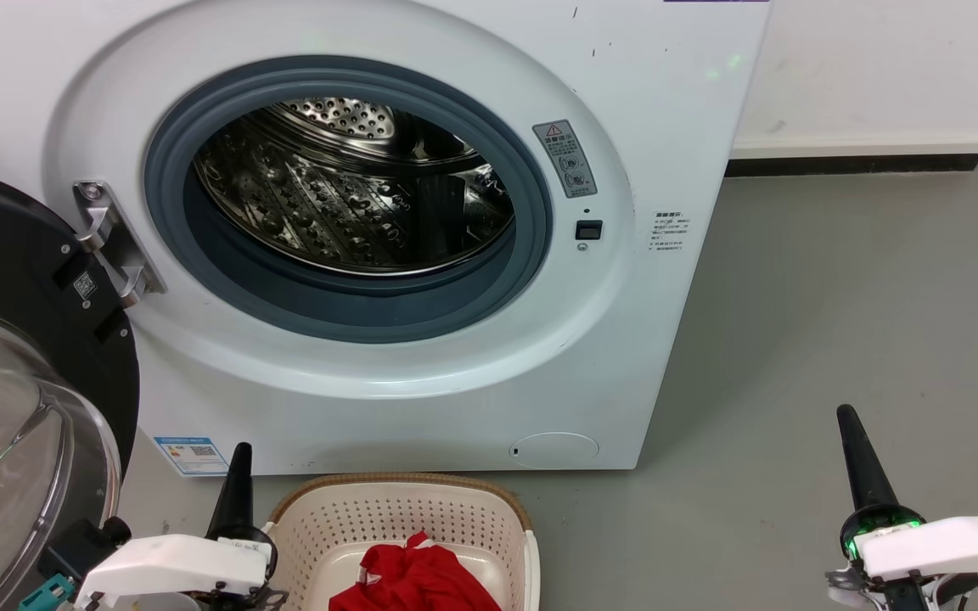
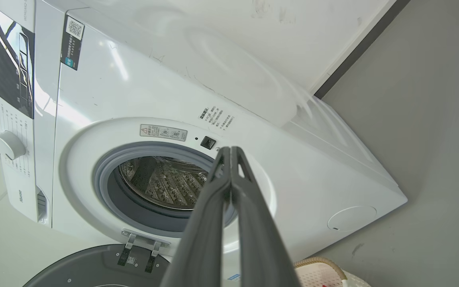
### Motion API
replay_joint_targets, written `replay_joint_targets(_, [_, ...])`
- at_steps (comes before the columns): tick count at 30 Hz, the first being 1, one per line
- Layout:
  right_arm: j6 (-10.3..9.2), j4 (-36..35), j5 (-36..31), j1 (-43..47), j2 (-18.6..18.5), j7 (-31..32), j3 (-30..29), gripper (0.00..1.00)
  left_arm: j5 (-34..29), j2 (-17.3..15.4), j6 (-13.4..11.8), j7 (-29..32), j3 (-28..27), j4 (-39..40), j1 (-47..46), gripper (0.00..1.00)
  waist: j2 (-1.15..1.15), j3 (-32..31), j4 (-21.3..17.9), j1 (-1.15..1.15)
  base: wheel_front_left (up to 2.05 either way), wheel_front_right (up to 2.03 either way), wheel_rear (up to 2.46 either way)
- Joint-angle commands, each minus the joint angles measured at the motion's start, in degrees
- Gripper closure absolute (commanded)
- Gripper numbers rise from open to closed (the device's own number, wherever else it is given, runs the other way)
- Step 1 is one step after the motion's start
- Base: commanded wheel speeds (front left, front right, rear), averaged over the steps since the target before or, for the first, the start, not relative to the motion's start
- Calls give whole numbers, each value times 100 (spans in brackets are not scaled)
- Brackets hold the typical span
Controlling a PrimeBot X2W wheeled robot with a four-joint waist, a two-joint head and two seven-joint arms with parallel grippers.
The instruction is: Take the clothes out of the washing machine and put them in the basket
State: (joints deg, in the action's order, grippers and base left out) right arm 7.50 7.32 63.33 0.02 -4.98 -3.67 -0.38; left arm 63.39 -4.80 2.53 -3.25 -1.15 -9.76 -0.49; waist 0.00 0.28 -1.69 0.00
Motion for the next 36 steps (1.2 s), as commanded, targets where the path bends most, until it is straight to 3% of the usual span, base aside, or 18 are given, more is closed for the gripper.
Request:
replay_joint_targets(1, [0, -6, 176, -144, -33, 39, -22, 100, 160, -24, 45, 33, -34, 11, -144, 100, 0, 0, 4, 0, 0, 0, 0])
replay_joint_targets(36, [-1, 429, 2088, -470, -3, 535, -230, 100, 2062, 1, 351, 520, -208, -266, -432, 100, 0, -6, 100, 0, 0, 0, 0])
